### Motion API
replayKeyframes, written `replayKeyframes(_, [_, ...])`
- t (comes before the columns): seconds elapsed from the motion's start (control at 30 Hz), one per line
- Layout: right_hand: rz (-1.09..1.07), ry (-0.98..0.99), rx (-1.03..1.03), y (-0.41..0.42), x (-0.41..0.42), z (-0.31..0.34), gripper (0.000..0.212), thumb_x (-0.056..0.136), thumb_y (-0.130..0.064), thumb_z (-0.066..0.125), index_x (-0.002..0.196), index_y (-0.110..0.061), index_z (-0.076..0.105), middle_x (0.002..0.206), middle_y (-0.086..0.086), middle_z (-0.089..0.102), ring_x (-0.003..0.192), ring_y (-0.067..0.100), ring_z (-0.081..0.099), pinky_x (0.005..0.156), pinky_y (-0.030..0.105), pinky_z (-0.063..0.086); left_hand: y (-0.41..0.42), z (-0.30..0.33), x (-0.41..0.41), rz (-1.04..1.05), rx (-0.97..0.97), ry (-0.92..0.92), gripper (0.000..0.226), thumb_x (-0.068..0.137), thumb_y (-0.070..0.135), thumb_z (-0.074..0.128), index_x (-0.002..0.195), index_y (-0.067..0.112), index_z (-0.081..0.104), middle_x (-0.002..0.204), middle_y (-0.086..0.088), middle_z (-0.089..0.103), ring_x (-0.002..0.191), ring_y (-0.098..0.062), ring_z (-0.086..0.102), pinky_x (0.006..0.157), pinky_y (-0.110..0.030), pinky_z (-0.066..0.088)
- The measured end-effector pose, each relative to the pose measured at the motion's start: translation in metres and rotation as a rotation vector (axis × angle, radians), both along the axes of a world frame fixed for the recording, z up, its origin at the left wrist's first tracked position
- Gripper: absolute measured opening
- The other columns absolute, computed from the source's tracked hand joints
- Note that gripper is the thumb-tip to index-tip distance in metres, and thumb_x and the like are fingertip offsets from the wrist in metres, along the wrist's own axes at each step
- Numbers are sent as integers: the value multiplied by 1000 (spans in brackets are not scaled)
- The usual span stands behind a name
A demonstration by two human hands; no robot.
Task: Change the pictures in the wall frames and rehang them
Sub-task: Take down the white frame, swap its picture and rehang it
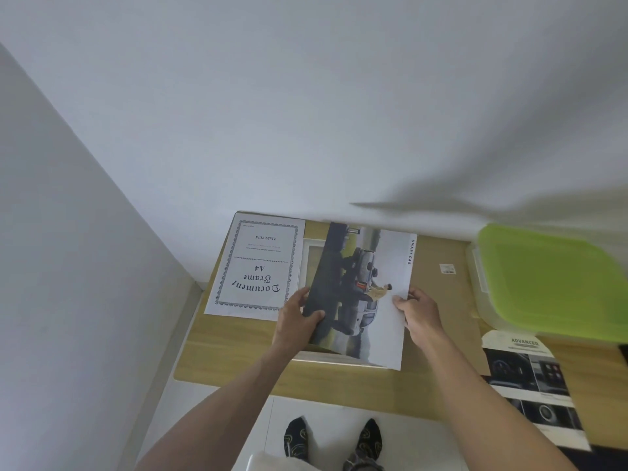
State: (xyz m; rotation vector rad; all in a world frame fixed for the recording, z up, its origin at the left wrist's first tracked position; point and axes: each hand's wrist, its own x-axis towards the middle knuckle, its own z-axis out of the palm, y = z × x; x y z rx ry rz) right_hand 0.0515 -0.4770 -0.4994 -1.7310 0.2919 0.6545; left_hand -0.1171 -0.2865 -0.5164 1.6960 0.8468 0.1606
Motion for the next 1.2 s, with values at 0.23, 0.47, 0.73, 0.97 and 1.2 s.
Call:
replayKeyframes(0.23, [15, 99, 110, -39, 4, 8, 29, 85, 6, 62, 112, -6, 58, 114, 20, 68, 102, 36, 67, 93, 50, 54, 14, 25, 3, -78, -335, -44, 52, 81, -9, 63, 113, 31, 70, 97, 0, 73, 88, -22, 70, 66, -29, 58])
replayKeyframes(0.47, [64, 24, 69, -94, 23, 24, 53, 83, -18, 75, 132, -22, 55, 116, 12, 67, 107, 30, 64, 82, 41, 53, 39, 38, 13, -403, -332, 173, 56, 81, -11, 64, 112, 34, 73, 104, -2, 75, 94, -28, 70, 75, -36, 58])
replayKeyframes(0.73, [415, 64, -111, -156, 29, 31, 47, 87, -4, 70, 132, -16, 59, 112, 7, 72, 92, 27, 73, 66, 31, 57, 9, 51, 39, -607, -368, 352, 57, 81, -3, 73, 129, 26, 63, 114, -10, 71, 99, -33, 70, 79, -43, 60])
replayKeyframes(0.97, [335, 206, -95, -261, 57, 7, 36, 91, 4, 62, 124, -13, 61, 109, 18, 72, 98, 38, 69, 72, 45, 58, -81, 42, 54, -330, -365, 358, 44, 70, -15, 77, 110, 4, 68, 111, -16, 67, 90, -32, 72, 80, -41, 61])
replayKeyframes(1.2, [516, 271, -224, -363, 87, 2, 40, 87, 2, 67, 122, -18, 60, 106, 13, 75, 100, 35, 71, 90, 52, 56, -196, 24, 84, -70, -316, 275, 21, 76, -7, 74, 96, -4, 68, 94, -16, 72, 75, -23, 67, 69, -30, 58])
